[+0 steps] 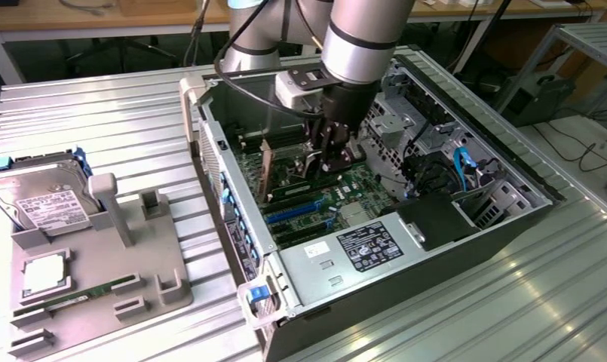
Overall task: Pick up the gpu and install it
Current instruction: 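Insert the gpu into the slot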
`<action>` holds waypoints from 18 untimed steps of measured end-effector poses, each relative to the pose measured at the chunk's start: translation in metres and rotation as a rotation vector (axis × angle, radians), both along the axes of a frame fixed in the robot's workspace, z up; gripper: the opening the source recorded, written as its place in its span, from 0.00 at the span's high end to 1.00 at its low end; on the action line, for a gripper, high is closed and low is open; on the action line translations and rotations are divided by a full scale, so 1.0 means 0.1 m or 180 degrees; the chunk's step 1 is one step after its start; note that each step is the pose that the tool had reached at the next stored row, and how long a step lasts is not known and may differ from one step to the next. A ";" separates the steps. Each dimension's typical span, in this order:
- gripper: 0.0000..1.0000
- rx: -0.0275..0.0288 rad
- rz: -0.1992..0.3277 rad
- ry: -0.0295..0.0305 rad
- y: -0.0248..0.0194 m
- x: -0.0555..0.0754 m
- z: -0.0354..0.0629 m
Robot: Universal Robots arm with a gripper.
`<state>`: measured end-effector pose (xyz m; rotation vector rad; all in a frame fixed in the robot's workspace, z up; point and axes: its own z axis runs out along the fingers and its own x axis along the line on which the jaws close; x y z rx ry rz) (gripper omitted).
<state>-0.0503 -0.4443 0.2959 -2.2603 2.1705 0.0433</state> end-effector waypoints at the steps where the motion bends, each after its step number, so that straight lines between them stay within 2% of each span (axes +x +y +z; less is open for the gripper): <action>1: 0.73 0.0000 -0.0006 0.0000 0.000 0.00 -0.017; 3: 0.73 0.0000 -0.0017 0.0000 0.001 -0.01 -0.041; 8: 0.73 0.0000 -0.0174 -0.0001 0.001 -0.01 -0.102; 9: 0.73 0.0004 -0.0171 0.0000 -0.004 -0.01 -0.107; 12: 0.73 0.0035 -0.0149 0.0000 -0.039 -0.01 -0.137; 18: 0.73 0.0043 -0.0128 0.0000 -0.046 -0.06 -0.232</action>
